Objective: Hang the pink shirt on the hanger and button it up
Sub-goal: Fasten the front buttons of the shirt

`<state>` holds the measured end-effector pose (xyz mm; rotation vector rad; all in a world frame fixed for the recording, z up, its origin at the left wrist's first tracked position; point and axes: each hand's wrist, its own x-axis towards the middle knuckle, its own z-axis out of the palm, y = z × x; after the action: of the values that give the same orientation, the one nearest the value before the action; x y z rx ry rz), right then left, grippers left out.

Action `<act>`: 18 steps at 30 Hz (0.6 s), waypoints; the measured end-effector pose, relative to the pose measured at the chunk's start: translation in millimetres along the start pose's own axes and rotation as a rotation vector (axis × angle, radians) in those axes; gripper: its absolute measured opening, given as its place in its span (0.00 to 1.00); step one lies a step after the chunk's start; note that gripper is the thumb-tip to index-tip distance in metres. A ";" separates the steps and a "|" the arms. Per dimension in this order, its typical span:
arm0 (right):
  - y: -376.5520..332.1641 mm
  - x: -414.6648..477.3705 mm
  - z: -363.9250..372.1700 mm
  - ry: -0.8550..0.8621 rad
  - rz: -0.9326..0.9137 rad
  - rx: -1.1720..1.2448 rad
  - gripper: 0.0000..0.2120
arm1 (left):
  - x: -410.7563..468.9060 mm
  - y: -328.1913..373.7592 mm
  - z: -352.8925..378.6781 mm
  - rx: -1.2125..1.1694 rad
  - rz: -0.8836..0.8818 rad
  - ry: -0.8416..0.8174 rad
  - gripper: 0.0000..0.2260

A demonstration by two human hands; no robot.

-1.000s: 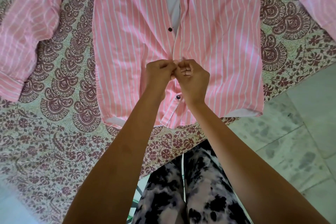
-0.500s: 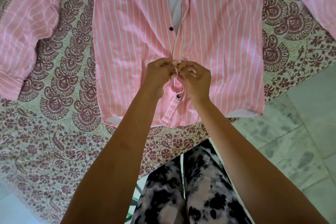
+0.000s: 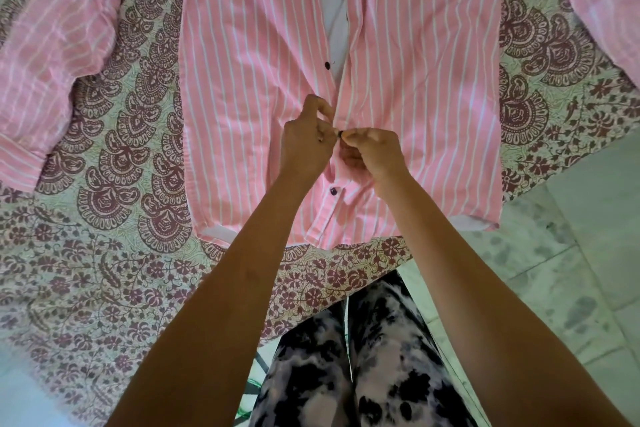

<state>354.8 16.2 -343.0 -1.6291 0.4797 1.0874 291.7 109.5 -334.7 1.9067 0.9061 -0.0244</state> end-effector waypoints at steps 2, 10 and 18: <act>1.9 2.9 0.7 0.061 -0.086 -0.099 0.11 | 2.2 -1.3 0.9 0.019 -0.007 -0.002 0.10; -26.4 14.3 -2.1 0.275 -0.519 -0.403 0.09 | 36.7 6.1 -11.8 0.061 -0.019 0.089 0.06; -65.5 51.0 13.1 0.135 -0.623 -0.891 0.16 | 90.0 19.5 -5.7 0.207 -0.009 0.074 0.14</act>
<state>425.0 61.9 -350.3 -2.3985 -0.5063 0.7290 366.2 161.3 -351.3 2.1070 0.9936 -0.0547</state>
